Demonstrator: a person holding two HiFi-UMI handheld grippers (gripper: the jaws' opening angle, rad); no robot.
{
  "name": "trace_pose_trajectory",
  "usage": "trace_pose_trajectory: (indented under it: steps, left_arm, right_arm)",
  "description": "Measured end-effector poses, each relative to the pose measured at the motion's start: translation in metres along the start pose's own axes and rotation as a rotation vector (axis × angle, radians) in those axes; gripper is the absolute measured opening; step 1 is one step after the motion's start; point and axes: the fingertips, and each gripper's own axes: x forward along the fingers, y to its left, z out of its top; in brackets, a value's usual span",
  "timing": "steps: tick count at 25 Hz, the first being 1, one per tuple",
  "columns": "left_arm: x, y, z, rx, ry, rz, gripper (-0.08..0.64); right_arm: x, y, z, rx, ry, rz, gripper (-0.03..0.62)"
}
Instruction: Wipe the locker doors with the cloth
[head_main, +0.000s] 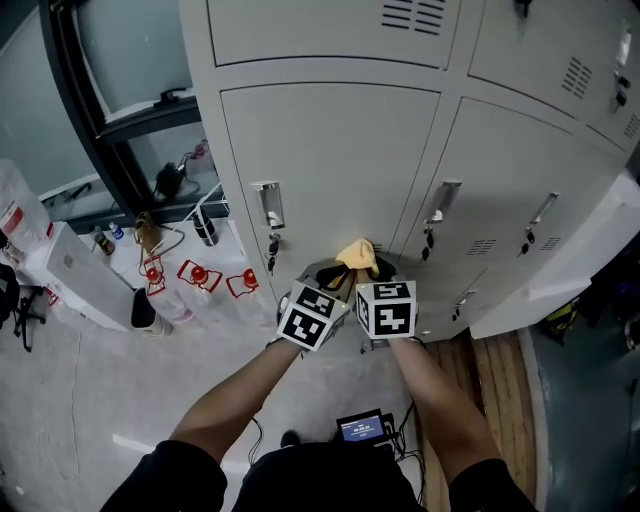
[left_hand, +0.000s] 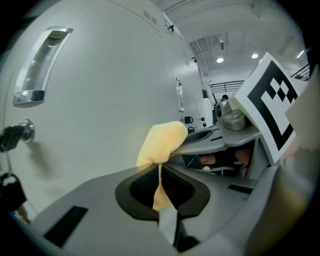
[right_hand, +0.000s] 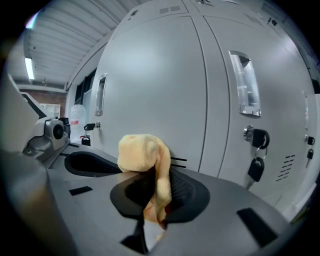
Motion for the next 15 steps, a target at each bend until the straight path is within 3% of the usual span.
trace_pose_trajectory:
  steps: [15]
  left_arm:
    - [0.04,-0.027,0.01,0.014,0.01,-0.034,0.032]
  right_arm:
    - [-0.009,-0.046,-0.011,0.013,0.0,-0.023,0.072]
